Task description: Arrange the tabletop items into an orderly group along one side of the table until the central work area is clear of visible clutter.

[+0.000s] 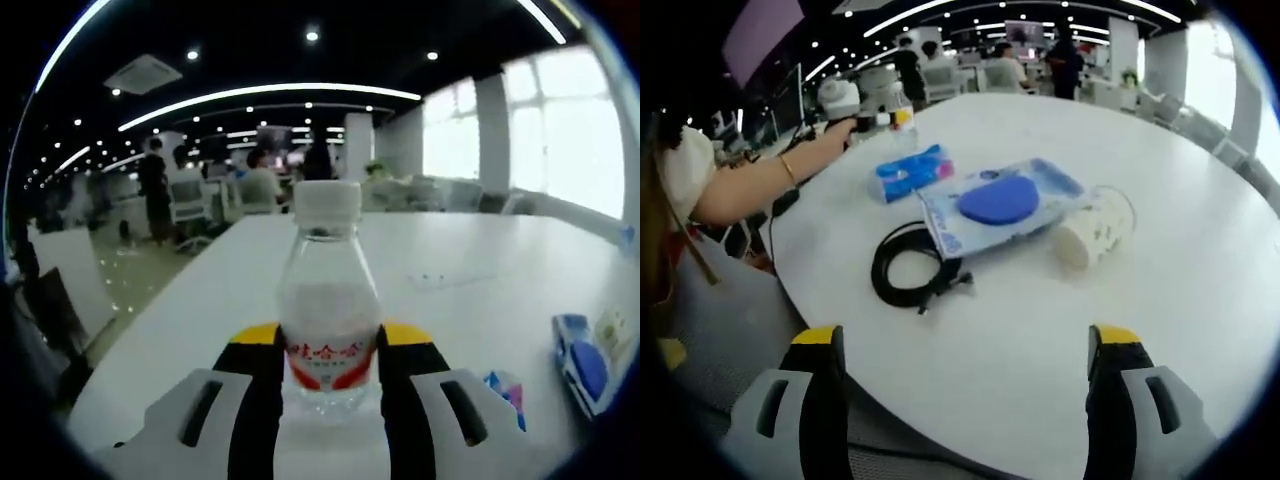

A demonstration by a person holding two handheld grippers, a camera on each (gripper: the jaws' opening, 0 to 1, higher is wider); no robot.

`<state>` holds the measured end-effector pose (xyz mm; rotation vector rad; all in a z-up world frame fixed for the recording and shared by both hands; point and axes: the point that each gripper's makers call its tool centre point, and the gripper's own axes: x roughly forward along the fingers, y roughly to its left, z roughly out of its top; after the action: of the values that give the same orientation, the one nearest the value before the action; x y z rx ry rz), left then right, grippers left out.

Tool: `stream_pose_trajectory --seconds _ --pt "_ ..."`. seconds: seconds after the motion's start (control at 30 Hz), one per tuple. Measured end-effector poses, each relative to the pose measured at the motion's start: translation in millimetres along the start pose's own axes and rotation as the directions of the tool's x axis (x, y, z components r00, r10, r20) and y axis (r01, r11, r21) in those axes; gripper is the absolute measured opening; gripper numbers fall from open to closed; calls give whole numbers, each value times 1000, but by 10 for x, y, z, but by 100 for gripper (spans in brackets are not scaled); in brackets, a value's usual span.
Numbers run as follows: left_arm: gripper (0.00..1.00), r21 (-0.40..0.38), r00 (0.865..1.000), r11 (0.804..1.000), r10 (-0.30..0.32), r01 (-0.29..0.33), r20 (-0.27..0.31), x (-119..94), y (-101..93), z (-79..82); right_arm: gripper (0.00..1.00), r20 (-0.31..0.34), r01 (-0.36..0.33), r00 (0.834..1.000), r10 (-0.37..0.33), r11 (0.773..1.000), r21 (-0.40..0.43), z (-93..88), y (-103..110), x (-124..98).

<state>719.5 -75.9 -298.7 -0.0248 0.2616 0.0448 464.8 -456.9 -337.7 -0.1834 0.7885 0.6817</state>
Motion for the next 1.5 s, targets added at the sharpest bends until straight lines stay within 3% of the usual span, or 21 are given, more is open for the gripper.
stream_pose_trajectory --seconds 0.53,0.67,0.8,0.93,1.07,1.5 --pt "36 10 999 1000 13 -13 -30 -4 -25 -22 99 -5 32 999 -32 999 -11 -7 -48 -3" --pt "48 33 999 999 1 -2 45 -19 -57 177 99 6 39 999 -39 999 -12 20 -48 -8" --pt "53 52 998 999 -19 17 52 -35 -86 237 99 30 37 999 -37 999 11 70 -57 -25" --pt "62 54 998 998 -28 26 53 -83 -85 272 99 63 43 997 -45 998 38 137 -84 -58" --pt "79 54 997 996 -67 64 46 -110 -101 286 99 88 55 994 -61 996 69 187 -123 -94" --pt "99 122 993 985 -118 118 -4 -400 -105 271 99 145 57 987 -73 992 115 400 -240 -142"
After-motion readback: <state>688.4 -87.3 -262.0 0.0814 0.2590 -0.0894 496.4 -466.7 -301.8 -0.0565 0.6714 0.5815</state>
